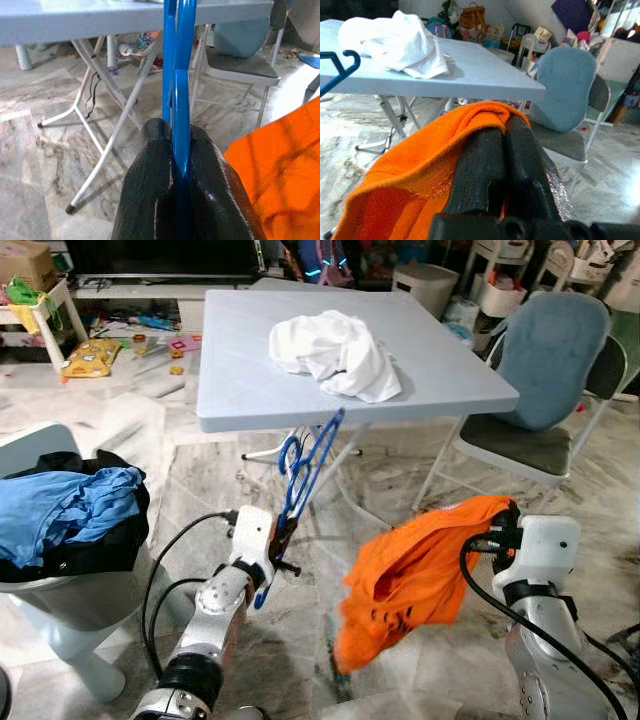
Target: Hang hanger
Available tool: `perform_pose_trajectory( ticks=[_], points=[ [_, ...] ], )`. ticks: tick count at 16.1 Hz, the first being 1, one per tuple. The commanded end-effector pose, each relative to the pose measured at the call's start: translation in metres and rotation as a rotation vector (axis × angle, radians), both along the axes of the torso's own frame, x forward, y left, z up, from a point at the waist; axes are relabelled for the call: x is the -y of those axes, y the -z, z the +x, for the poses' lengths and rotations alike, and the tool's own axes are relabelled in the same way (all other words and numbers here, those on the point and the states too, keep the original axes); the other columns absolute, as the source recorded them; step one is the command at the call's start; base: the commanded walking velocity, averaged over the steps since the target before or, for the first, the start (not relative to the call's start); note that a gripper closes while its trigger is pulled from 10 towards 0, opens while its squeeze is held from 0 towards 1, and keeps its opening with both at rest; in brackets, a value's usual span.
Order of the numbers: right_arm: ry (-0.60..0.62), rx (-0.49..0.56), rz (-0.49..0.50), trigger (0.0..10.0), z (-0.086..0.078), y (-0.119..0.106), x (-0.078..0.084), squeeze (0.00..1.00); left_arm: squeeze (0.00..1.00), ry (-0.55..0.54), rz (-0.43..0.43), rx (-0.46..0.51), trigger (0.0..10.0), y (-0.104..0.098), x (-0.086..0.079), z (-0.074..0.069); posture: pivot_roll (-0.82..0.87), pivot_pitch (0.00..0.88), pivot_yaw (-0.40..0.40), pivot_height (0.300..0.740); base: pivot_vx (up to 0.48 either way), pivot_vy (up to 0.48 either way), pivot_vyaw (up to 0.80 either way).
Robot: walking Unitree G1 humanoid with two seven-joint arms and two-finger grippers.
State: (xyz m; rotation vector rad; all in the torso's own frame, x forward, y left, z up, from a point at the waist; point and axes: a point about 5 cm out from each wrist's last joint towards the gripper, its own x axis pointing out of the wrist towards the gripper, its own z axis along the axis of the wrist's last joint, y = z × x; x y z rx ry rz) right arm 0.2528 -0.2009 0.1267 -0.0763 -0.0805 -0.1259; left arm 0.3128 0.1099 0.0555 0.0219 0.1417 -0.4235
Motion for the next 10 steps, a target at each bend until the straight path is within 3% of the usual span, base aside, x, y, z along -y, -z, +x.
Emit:
perform_pose_trajectory(
  ticks=[1,5,7,9,10],
  points=[
    [-0.002,0.063,-0.027,10.0,0.001,-0.014,0.0,0.0,0.0,0.019,0.013,0.042,10.0,-0.011,0.001,0.006,0.07,0.0,-0.058,0.74,0.0,0.0,0.0],
    [-0.005,0.066,-0.038,10.0,0.002,-0.016,0.002,0.0,0.0,0.098,0.082,0.079,10.0,-0.033,-0.013,0.027,0.08,0.0,-0.066,0.74,0.068,0.0,0.0],
    [-0.006,0.066,-0.041,10.0,0.002,-0.016,0.002,0.0,0.0,0.124,0.103,0.069,10.0,-0.037,-0.018,0.03,0.09,0.0,-0.065,0.74,0.0,0.0,0.0],
    [-0.009,0.062,-0.045,10.0,0.001,-0.015,0.002,0.0,0.0,0.153,0.129,0.093,10.0,-0.04,-0.023,0.027,0.1,0.0,-0.066,0.74,0.0,0.0,0.0],
    [-0.01,0.056,-0.048,10.0,-0.002,-0.014,0.001,0.0,0.0,0.102,0.125,0.172,10.0,-0.046,-0.026,0.013,0.1,0.0,-0.053,0.74,0.0,0.0,0.0]
  ],
)
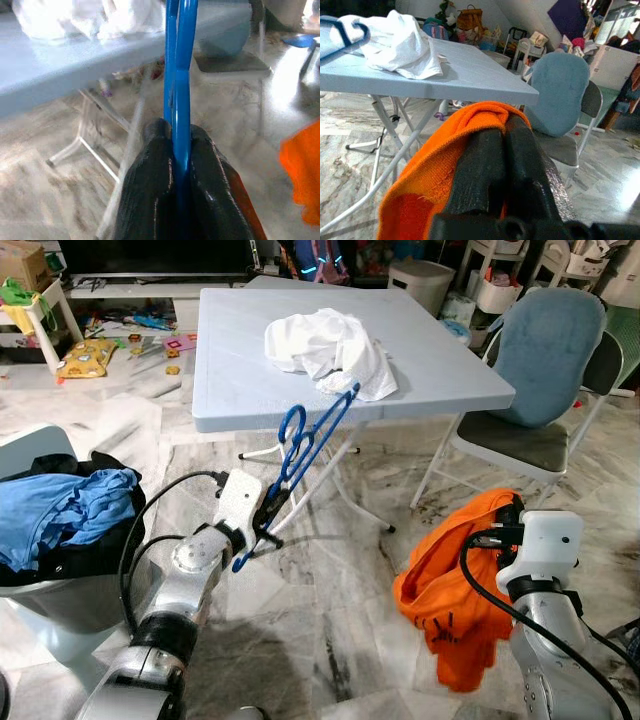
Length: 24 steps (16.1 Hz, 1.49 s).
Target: Hang hanger
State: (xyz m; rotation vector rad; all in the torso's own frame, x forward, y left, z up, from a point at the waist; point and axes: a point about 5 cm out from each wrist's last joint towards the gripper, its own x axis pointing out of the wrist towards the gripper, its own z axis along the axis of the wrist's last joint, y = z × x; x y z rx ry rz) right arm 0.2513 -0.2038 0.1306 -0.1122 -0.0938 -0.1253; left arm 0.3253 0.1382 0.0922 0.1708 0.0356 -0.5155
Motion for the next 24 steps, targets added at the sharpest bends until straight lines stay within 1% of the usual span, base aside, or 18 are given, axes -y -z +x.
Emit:
perform_pose_trajectory(
  ticks=[1,2,6,7,8,11,13,14,18,21,24],
  points=[
    [-0.01,0.043,-0.012,10.0,-0.002,-0.009,-0.002,0.0,0.0,-0.025,-0.003,0.065,10.0,-0.011,0.002,-0.005,0.1,0.0,-0.053,0.74,0.0,0.0,0.0],
    [0.003,0.041,-0.004,10.0,-0.005,-0.008,-0.001,0.0,0.0,-0.071,-0.026,0.103,10.0,-0.012,0.004,-0.013,0.1,0.0,-0.06,0.74,0.0,0.0,0.0],
    [0.009,0.039,0.004,10.0,-0.008,-0.008,-0.001,0.0,0.0,-0.131,-0.082,0.062,10.0,-0.001,0.009,-0.024,0.11,0.0,-0.076,0.74,0.0,0.0,0.0],
    [-0.008,0.045,0.002,10.0,-0.005,-0.01,-0.003,0.0,0.0,-0.146,-0.112,0.057,10.0,-0.004,0.009,-0.022,0.11,0.0,-0.078,0.74,0.0,0.0,0.0],
    [-0.016,0.053,-0.001,10.0,-0.002,-0.013,-0.004,0.0,0.0,-0.154,-0.124,0.051,10.0,-0.006,0.009,-0.021,0.11,0.0,-0.076,0.74,0.0,0.0,0.0],
    [-0.041,0.077,0.001,10.0,0.0,-0.019,-0.006,0.0,0.0,-0.136,-0.116,0.045,10.0,-0.008,0.014,-0.023,0.09,0.0,-0.061,0.74,0.0,0.0,0.0],
    [-0.04,0.079,0.002,10.0,-0.001,-0.019,-0.007,0.0,0.0,-0.12,-0.13,0.032,10.0,-0.008,0.017,-0.023,0.09,0.0,-0.058,0.74,0.0,0.0,0.23],
    [-0.043,0.079,0.003,10.0,-0.001,-0.019,-0.008,0.0,0.0,-0.112,-0.133,0.025,10.0,-0.008,0.02,-0.022,0.09,0.0,-0.056,0.74,0.259,0.0,0.44],
    [-0.053,0.095,0.003,10.0,0.0,-0.022,-0.007,0.0,0.0,-0.121,-0.134,0.02,10.0,-0.01,0.019,-0.02,0.09,0.0,-0.057,0.74,0.258,0.0,0.22],
    [-0.058,0.109,0.003,10.0,0.004,-0.025,-0.008,0.0,0.0,-0.125,-0.142,0.015,10.0,-0.01,0.02,-0.018,0.09,0.0,-0.059,0.74,0.289,0.0,0.0],
    [-0.065,0.104,0.007,10.0,0.003,-0.023,-0.01,0.0,0.0,-0.133,-0.15,0.002,10.0,-0.008,0.02,-0.019,0.09,0.0,-0.059,0.74,0.301,0.0,0.0]
  ],
)
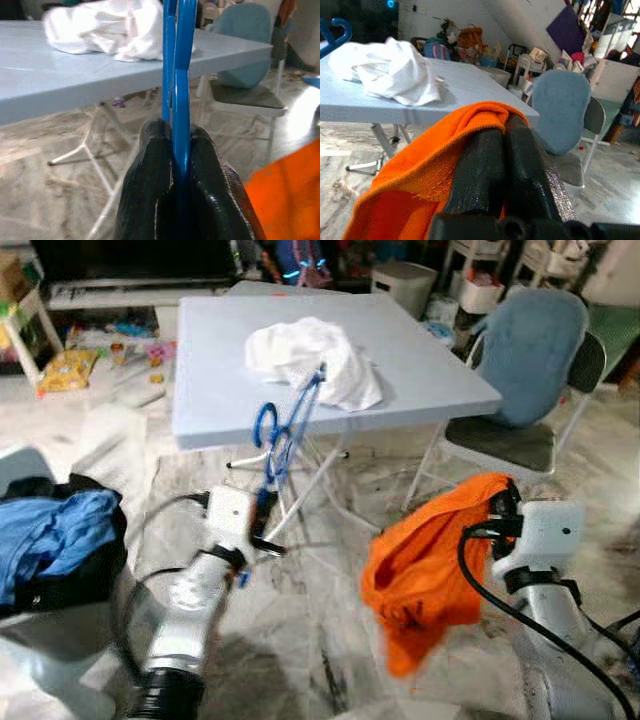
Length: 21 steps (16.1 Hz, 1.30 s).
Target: Hang hanger
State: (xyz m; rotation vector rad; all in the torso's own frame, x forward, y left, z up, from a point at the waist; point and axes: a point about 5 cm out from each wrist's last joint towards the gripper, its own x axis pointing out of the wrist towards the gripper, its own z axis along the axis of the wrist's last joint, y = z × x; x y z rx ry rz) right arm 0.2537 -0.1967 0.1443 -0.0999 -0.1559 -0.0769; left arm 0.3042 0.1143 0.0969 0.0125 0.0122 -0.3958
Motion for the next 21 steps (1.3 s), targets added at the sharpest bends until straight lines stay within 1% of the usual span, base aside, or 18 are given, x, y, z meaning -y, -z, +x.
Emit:
perform_pose_trajectory(
  ticks=[1,6,11,21],
  points=[
    [-0.013,0.044,0.001,10.0,0.0006,-0.0092,-0.0028,0.0,0.0,-0.012,0.008,0.006,10.0,-0.0027,-0.003,0.0015,0.09,0.0,-0.058,0.74,0.307,0.0,0.0],
    [-0.013,0.046,-0.001,10.0,0.0011,-0.0094,-0.0019,0.0,0.0,-0.006,0.012,0.004,10.0,-0.003,-0.0013,0.0024,0.08,0.0,-0.052,0.74,0.309,0.0,0.0],
    [-0.034,0.047,-0.011,10.0,0.0026,-0.0094,-0.0067,0.0,0.0,-0.013,0.019,0.0,10.0,-0.0023,-0.0012,0.003,0.08,0.0,-0.054,0.74,0.315,0.0,0.0],
    [-0.029,0.041,-0.011,10.0,0.0028,-0.0089,-0.0061,0.0,0.0,-0.012,0.012,-0.006,10.0,-0.0007,0.0013,0.0027,0.08,0.0,-0.054,0.74,0.469,0.0,0.0]
  ],
)
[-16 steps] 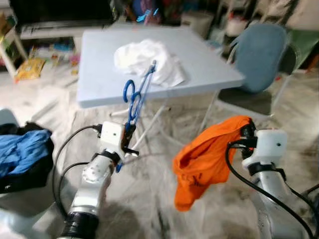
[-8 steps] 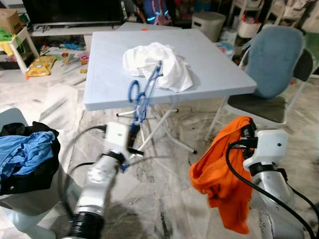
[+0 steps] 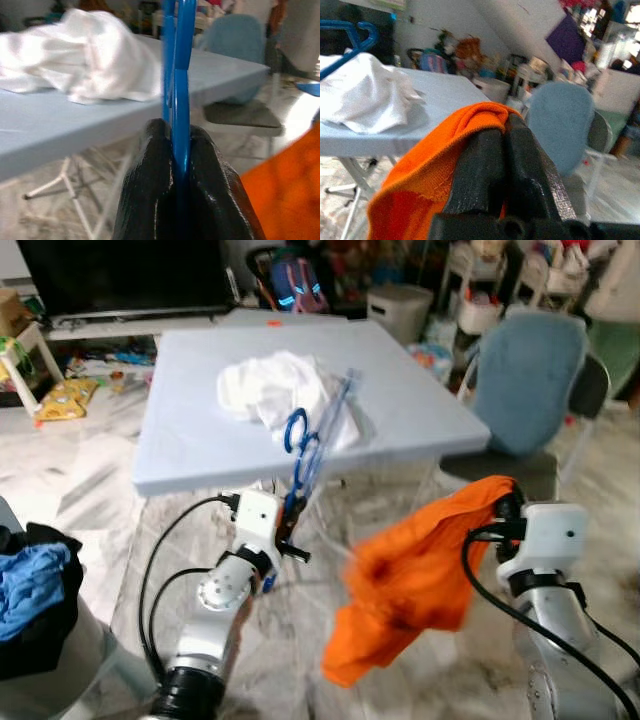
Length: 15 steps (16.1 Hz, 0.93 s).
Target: Hang hanger
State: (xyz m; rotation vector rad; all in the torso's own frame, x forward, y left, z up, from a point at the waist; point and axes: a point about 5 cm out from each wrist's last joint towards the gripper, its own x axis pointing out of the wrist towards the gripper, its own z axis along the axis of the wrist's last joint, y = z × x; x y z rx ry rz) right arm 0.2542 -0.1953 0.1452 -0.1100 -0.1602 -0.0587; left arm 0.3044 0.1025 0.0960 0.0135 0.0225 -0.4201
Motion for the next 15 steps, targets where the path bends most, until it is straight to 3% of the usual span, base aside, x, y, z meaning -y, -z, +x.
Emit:
perform_pose_trajectory(
  ticks=[1,8,13,15],
  points=[
    [-0.016,0.037,-0.007,10.0,0.0017,-0.0084,-0.005,0.0,0.0,-0.036,0.008,0.005,10.0,-0.0017,-0.0104,0.0021,0.07,0.0,-0.055,0.74,0.469,0.0,0.0],
    [-0.022,0.029,-0.024,10.0,0.0038,-0.0076,-0.0053,0.0,0.0,-0.047,0.005,-0.002,10.0,-0.0006,-0.0097,0.0023,0.08,0.0,-0.059,0.74,0.452,0.0,0.14],
    [-0.033,0.032,-0.037,10.0,0.0038,-0.0079,-0.0071,0.0,0.0,-0.047,0.008,0.0,10.0,-0.0006,-0.0085,0.0022,0.08,0.0,-0.06,0.74,0.373,0.303,0.74],
    [-0.025,0.027,-0.031,10.0,0.0044,-0.0072,-0.0057,0.0,0.0,-0.047,0.008,-0.003,10.0,-0.0003,-0.0079,0.0024,0.07,0.0,-0.06,0.74,0.341,0.337,0.0]
  ],
)
